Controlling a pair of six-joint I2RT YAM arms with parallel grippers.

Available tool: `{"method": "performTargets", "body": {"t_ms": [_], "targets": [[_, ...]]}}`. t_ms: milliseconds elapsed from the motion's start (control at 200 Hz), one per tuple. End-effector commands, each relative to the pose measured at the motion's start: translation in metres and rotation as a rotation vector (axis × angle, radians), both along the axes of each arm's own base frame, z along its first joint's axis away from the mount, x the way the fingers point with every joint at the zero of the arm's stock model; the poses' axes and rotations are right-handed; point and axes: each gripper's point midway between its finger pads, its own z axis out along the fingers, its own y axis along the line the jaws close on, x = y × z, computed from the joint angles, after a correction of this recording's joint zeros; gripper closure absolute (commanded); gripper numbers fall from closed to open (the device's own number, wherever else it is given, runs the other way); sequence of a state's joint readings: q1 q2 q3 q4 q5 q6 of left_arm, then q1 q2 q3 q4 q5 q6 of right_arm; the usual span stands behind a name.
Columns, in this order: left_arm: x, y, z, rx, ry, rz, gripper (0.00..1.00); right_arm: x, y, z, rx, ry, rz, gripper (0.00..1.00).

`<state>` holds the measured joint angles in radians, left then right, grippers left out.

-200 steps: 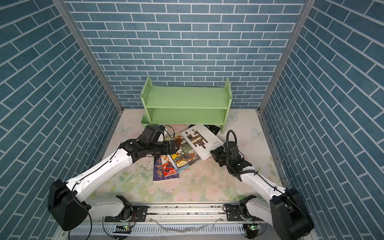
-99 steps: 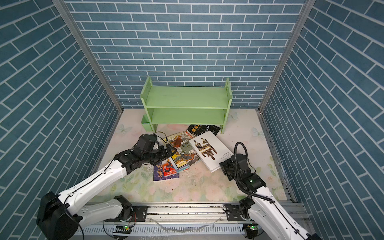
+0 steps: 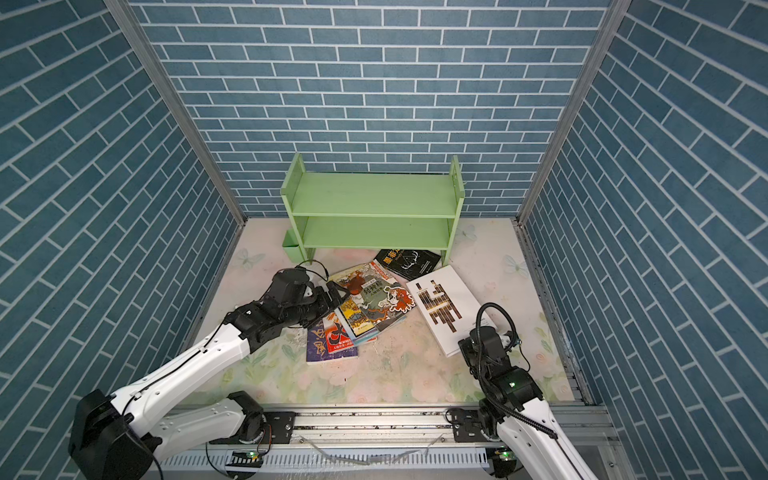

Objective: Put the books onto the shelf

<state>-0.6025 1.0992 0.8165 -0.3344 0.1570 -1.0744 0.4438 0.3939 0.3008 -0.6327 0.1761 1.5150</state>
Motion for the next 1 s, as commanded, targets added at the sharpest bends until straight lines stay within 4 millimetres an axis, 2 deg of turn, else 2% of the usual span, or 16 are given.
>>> {"method": "performTargets", "body": {"t_ms": [0,170,305,520,555,735,875,995], "targets": [[0.006,0.002,-0.006,0.014,0.0,0.024,0.0,-0.022,-0.034,-0.016,-0.08,0.065,-0.142,1.0],[0.016,-0.01,-0.01,0.014,0.017,-0.005,0.0,-0.021,-0.046,-0.018,-0.04,0.005,-0.253,1.0],[0.023,-0.021,-0.012,0.003,0.022,-0.035,0.0,-0.016,-0.049,-0.016,-0.052,-0.007,-0.278,1.0],[0.03,-0.032,-0.017,-0.015,0.035,-0.053,0.0,-0.002,-0.036,-0.024,-0.037,0.035,-0.267,1.0],[0.03,-0.031,-0.018,-0.014,0.038,-0.05,0.0,-0.002,-0.034,-0.025,-0.036,0.055,-0.262,0.93],[0.028,-0.02,-0.018,0.015,0.033,-0.004,0.0,-0.011,-0.035,-0.012,-0.071,0.131,-0.244,0.38],[0.025,0.002,-0.022,0.069,0.067,0.057,0.0,-0.021,-0.04,0.009,-0.093,0.148,-0.234,0.33],[0.017,0.024,-0.031,0.115,0.133,0.101,0.0,-0.009,-0.03,0.039,-0.148,0.113,-0.105,0.37]]}}
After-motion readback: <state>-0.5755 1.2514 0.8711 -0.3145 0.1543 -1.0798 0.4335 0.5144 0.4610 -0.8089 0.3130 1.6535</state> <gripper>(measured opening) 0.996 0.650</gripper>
